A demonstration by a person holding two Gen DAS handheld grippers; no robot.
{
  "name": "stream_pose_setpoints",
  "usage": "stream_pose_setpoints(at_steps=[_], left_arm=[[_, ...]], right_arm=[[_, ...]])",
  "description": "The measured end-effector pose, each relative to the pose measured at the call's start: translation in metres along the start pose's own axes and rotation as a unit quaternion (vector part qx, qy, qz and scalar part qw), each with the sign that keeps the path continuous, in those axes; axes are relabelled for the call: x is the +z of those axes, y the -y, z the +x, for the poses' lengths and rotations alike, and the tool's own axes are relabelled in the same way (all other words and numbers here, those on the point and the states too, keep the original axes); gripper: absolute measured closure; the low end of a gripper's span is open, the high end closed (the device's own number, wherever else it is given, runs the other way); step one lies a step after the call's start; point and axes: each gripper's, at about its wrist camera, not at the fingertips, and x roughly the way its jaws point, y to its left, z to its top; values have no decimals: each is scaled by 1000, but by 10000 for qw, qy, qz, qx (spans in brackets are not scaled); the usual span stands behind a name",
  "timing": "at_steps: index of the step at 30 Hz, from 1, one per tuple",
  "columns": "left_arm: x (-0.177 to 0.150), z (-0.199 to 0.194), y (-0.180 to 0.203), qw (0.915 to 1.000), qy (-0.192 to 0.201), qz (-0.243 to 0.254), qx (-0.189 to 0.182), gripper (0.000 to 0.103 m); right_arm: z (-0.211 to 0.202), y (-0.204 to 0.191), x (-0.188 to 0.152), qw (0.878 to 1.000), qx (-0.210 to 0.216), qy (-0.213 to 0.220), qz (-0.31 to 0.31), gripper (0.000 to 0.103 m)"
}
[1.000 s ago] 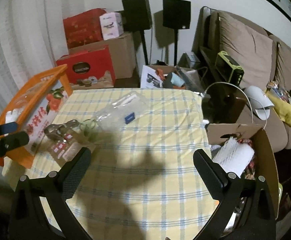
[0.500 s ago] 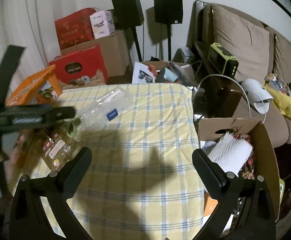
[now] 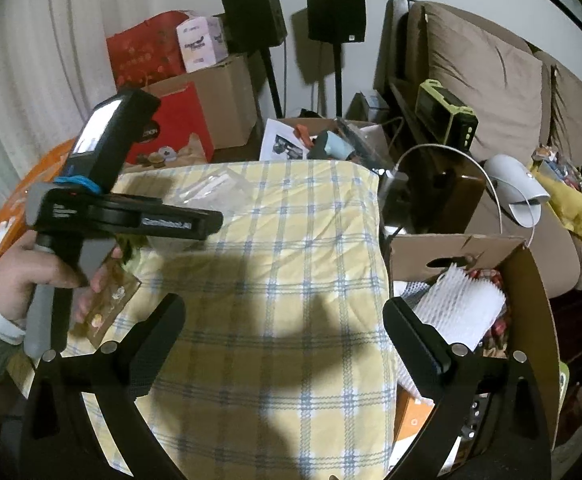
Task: Organize objects
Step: 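Grasp the clear plastic box with the left gripper while the right gripper approaches it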
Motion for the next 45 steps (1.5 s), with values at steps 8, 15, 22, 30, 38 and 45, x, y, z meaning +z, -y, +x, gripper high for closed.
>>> stream_pose_setpoints(at_steps=[8, 15, 22, 30, 38, 45], left_arm=[[-6, 2, 10, 9986, 238, 432, 202, 28], [-11, -23, 9, 9982, 486, 335, -48, 35], [-17, -60, -4, 9974, 609, 35, -376, 38], [-25, -98, -39, 9945, 626, -530, -653, 87], [-49, -93, -57, 9941, 266, -706, -777, 87], [-66, -81, -68, 9845, 137, -1266, -1207, 42]], right_arm=[[10, 4, -1, 9999, 57, -110, 38, 6], [10, 2, 1, 9998, 131, -155, 46, 12], [13, -6, 3, 9988, 353, -329, 45, 24], [6, -23, 7, 9981, 539, -291, -36, 24], [8, -33, 9, 9973, 663, -307, -37, 24], [31, -32, 19, 9972, 658, -337, 87, 24]])
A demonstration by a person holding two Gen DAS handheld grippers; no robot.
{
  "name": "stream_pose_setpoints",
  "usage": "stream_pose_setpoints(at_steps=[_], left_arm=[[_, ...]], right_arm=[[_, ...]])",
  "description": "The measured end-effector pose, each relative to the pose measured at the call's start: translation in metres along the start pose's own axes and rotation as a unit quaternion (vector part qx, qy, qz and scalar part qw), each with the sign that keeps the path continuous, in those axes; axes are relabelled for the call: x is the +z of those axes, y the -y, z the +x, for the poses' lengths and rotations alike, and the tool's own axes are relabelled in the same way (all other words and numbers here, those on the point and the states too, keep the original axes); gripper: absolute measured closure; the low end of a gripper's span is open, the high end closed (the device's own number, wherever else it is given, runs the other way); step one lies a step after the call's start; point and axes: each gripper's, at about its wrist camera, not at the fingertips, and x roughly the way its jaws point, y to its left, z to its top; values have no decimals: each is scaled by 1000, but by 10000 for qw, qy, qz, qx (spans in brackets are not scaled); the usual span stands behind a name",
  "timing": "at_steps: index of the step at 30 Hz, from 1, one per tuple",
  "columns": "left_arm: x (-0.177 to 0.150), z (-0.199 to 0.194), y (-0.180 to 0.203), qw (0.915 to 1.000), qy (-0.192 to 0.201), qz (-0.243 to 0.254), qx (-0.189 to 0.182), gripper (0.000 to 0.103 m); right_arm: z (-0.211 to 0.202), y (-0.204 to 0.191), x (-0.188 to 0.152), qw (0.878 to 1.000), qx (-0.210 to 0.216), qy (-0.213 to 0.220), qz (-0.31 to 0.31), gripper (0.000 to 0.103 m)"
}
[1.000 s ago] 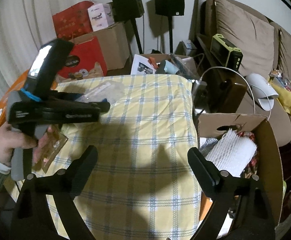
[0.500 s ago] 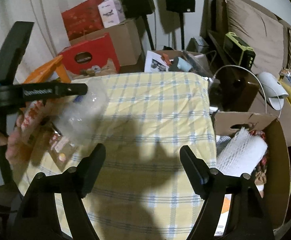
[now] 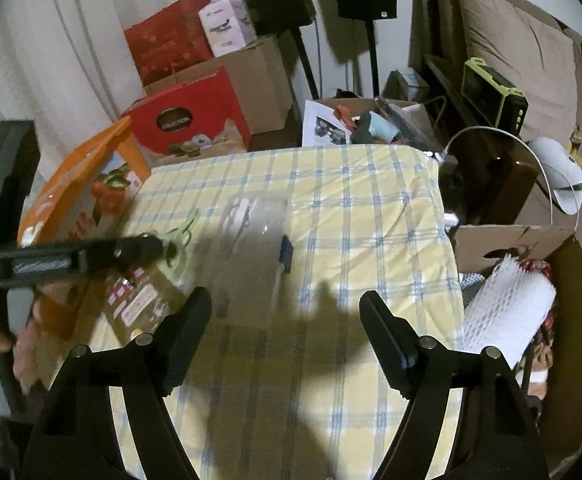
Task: Organize objects
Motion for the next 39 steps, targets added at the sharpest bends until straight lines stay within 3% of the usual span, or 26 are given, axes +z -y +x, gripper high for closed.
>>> stream_pose_setpoints(at_steps=[3, 16, 19, 26, 29, 39], left_arm=[[2, 10, -3, 9996, -43, -223, -149, 42], [14, 38, 4, 9991, -103, -326, -262, 42], [14, 39, 6, 9990, -120, -301, -297, 42], [11, 47, 13, 9977, -280, -293, -542, 44], [4, 56, 18, 9949, -535, -317, -800, 58], [-6, 26, 27, 9957, -226, -274, -861, 59]], right_arm=[[13, -9, -1, 10000, 32, -29, -84, 24], [58, -46, -12, 9988, -47, -30, -483, 18], [64, -47, -15, 9986, -128, -38, -514, 32], [57, -40, -17, 9996, 90, 17, -284, 33], [50, -41, -15, 9995, 216, 8, -220, 33], [22, -54, -11, 9987, 230, 185, -421, 33]])
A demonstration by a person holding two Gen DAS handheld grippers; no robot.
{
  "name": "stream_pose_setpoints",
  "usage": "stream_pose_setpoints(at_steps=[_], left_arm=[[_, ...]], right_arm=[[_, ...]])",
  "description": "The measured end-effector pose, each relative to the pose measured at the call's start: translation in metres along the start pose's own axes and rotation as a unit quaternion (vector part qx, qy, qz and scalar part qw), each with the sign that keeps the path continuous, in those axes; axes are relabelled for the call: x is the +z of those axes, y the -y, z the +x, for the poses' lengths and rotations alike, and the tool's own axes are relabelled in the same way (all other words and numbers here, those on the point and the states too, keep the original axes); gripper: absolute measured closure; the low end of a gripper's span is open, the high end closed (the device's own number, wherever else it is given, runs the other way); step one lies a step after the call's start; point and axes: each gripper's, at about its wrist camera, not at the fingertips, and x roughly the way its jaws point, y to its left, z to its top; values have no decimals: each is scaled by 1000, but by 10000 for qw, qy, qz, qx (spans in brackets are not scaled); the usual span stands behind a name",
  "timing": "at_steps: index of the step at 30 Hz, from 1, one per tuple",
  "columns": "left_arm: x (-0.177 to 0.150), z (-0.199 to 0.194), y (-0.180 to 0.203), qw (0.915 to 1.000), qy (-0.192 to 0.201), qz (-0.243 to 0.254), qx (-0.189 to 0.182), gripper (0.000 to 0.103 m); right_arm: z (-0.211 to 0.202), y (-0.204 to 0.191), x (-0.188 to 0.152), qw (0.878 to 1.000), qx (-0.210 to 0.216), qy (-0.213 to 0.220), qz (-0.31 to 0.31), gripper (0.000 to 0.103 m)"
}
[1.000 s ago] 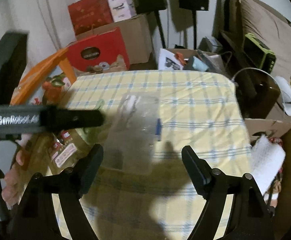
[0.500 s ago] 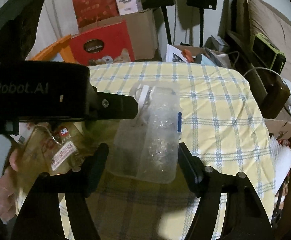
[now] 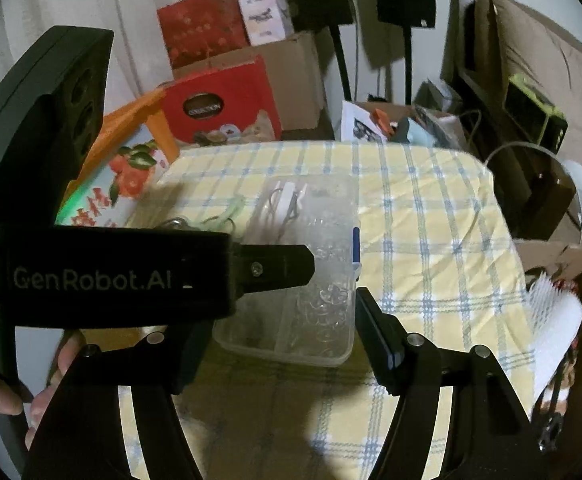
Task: Organize objects
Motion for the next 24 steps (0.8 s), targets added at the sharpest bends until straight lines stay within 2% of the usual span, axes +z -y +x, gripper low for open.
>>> stream_pose_setpoints(at_steps=[9, 15, 24], left_arm=[[-8, -83, -3, 9975, 692, -18, 116, 59], [-16, -144, -32, 9924, 1154, -238, 351, 59], [-32, -203, -76, 9853, 1447, -595, 686, 59]], right_arm=[[-38, -59, 24, 9975, 324, 388, -501, 33], [-44, -116, 38, 9925, 667, 481, -901, 33], [-43, -188, 48, 9848, 1133, 497, -1217, 33]])
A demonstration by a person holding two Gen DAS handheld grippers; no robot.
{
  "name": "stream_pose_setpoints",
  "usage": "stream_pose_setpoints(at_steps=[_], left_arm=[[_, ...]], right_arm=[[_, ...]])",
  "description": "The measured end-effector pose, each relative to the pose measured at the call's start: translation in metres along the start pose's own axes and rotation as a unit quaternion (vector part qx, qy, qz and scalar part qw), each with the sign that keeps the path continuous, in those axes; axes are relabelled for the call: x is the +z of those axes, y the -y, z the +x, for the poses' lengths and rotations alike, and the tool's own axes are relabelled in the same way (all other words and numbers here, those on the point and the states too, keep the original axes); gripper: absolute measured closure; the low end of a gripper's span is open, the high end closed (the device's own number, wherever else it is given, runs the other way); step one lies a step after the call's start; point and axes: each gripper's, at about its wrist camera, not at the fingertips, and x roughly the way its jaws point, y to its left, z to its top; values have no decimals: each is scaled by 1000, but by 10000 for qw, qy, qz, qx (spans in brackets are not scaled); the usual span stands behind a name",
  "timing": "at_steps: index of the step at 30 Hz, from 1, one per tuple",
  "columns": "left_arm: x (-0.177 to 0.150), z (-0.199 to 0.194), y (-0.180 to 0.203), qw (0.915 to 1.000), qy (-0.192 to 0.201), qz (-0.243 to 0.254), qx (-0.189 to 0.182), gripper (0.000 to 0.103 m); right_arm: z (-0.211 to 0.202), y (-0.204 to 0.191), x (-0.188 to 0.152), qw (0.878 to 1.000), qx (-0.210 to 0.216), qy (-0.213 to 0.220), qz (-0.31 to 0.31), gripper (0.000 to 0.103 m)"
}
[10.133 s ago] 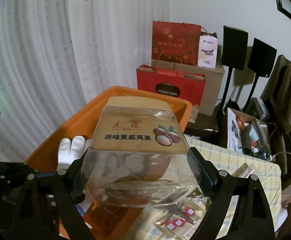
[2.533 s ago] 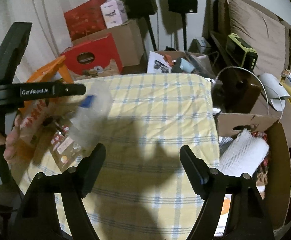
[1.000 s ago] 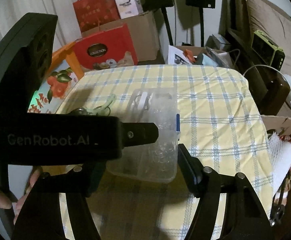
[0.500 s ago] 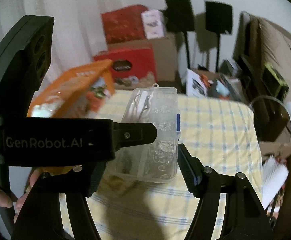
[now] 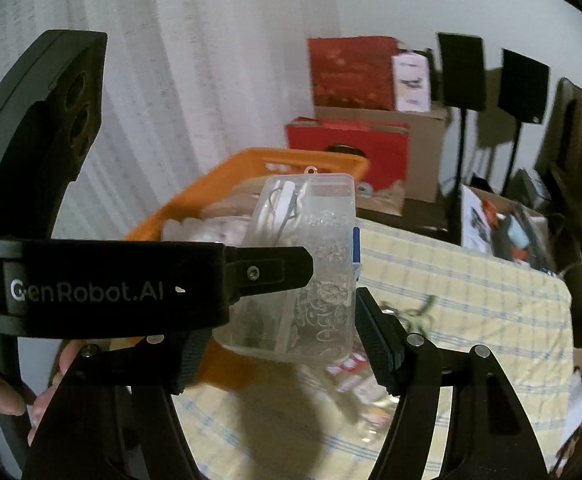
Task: Organize objects
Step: 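Carry the clear box with both grippers over the orange basket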
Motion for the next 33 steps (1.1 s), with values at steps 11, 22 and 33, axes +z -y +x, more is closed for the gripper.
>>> stream_pose_setpoints(at_steps=[11, 22, 33], left_arm=[[-4, -43, -47, 9987, 251, -246, 358, 59], [-7, -53, -88, 9972, 281, -480, 505, 59], [-10, -29, -127, 9952, 99, -718, 654, 63]], right_arm=[[23, -52, 13, 9988, 452, -75, -194, 33], [52, -77, 16, 9969, 696, -271, -252, 33], [93, -73, 5, 9930, 935, -674, -253, 33]])
